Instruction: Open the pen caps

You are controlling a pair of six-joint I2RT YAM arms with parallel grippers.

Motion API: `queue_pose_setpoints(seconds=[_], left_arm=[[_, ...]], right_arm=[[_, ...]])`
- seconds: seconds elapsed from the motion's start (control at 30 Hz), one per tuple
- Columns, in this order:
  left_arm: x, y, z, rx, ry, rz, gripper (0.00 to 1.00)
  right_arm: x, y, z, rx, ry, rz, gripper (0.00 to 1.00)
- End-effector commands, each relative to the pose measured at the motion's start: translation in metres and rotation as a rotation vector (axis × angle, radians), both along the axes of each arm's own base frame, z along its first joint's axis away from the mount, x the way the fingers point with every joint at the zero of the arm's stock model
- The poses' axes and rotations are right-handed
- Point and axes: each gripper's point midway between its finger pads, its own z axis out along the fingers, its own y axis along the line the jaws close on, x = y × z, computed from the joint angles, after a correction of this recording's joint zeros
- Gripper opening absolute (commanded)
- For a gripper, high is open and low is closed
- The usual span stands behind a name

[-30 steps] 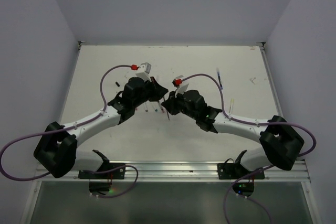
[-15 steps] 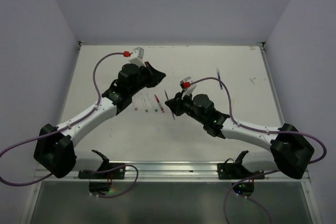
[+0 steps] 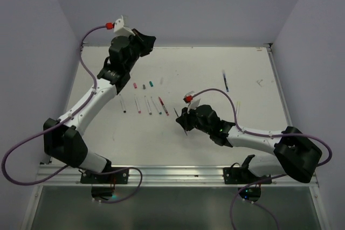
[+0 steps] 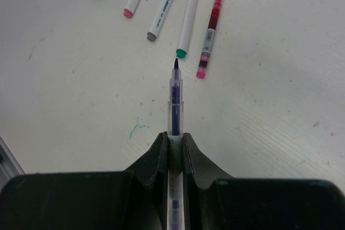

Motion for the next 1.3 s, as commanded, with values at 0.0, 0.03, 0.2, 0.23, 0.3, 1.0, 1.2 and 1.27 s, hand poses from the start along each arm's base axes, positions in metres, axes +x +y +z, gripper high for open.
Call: queue_pose_setpoints(seconds=[0.0,0.03,0.2,0.23,0.3,1.0,1.2,1.27], left_arm=[[0.018,-0.022,-0.065,0.149,0.163,-0.106,0.00],[0.016,-0.031,-0.080,0.173,0.206,-0.155,0.00],[0.032,-0.055,-0.159,0.358,0.373,-0.235,0.04],[0.035,-0.064,-0.159,0.378,0.372,-0.248,0.05],[0.038,-0.070,-0.195,0.446,0.435,-0.272,0.06],[0.086,-0.081,-0.331,0.579,0.538,-0.233,0.15],[0.080,-0.075,-0.344,0.586,0.554,-0.222,0.27],[0.079,-0.073,-0.344,0.589,0.557,-0.217,0.30]], right_arm=[[0.011,-0.006,0.008,0.017,-0.024,-0.082,0.00],[0.012,-0.008,0.009,0.016,-0.023,-0.094,0.00],[0.018,-0.015,0.007,0.007,-0.019,-0.155,0.00],[0.019,-0.015,0.007,0.004,-0.019,-0.163,0.00],[0.021,-0.017,0.005,-0.007,-0.016,-0.174,0.00],[0.026,-0.009,-0.009,-0.042,0.028,-0.181,0.00],[0.032,-0.009,-0.010,-0.061,0.021,-0.198,0.00],[0.038,-0.008,-0.009,-0.076,0.018,-0.218,0.00]])
